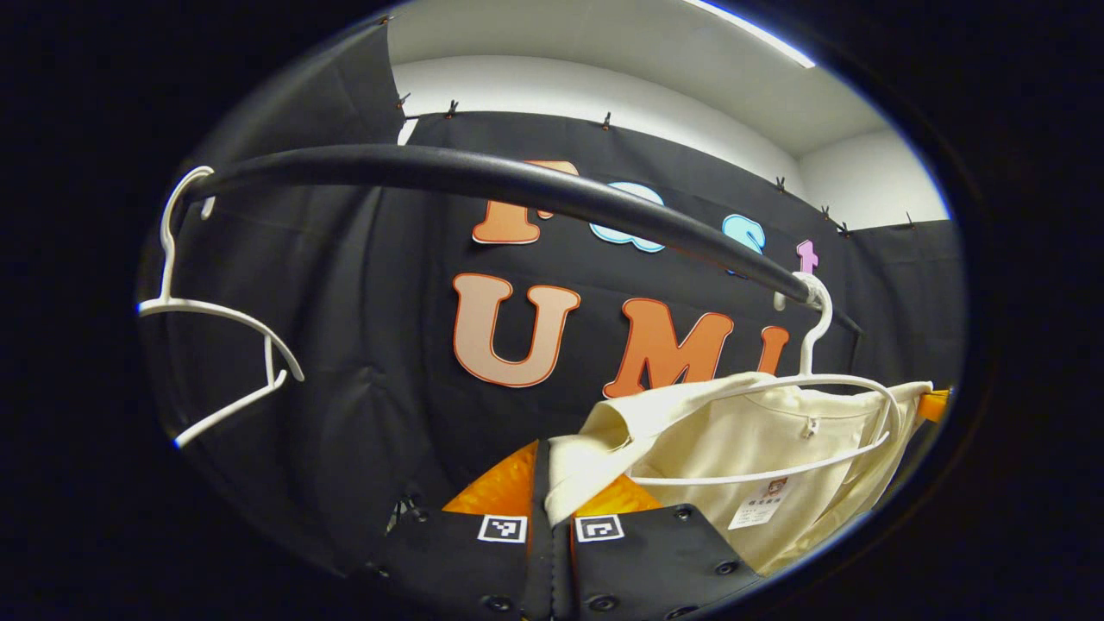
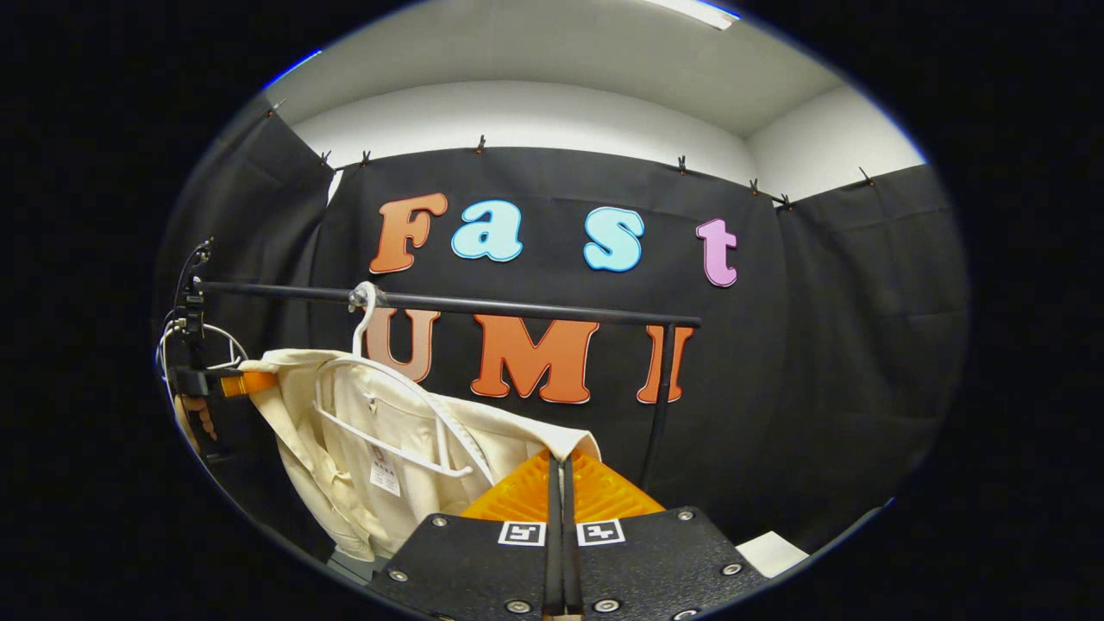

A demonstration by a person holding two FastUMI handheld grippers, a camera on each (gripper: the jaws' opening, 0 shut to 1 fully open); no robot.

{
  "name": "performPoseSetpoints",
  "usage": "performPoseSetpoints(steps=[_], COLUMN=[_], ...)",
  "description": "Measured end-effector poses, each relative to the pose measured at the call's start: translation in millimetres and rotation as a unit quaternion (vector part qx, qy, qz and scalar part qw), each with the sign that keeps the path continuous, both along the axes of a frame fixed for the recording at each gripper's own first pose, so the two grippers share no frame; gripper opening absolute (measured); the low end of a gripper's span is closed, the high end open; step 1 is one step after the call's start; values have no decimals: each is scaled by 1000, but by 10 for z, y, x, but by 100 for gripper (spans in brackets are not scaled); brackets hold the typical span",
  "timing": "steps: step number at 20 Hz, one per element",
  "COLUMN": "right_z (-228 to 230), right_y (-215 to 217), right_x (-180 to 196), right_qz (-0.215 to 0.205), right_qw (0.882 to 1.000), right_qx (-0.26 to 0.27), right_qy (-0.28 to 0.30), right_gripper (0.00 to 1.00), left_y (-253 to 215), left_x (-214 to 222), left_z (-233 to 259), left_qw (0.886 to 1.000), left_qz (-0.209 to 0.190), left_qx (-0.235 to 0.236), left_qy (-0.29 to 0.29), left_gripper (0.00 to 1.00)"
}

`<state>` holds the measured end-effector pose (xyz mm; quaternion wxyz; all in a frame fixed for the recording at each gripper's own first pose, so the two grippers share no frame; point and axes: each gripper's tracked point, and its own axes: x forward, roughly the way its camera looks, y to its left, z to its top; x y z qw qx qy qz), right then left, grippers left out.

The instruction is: Grasp the clothes on the hanger with both hands and then place them into the laundry hamper below.

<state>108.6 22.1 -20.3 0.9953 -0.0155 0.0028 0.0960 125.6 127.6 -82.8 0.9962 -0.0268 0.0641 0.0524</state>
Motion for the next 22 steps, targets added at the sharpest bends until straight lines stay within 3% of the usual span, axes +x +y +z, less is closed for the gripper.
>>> performPoseSetpoints(steps=[4,5,6,22], right_z=[-225,-298,-354,-1371], right_y=[0,22,32,236], right_x=[129,141,130,8], right_qz=[7,11,14,38], right_qw=[1000,999,999,990], right_qx=[-2,4,11,62], right_qy=[26,34,40,123], right_gripper=[0,6,0,0], left_y=[137,156,169,277], left_x=[59,53,48,32], left_z=[1,-31,-59,-826], left_qw=[1000,1000,999,996], left_qz=[18,23,26,41], left_qx=[14,19,22,22], left_qy=[3,6,9,73], left_gripper=[8,8,6,6])
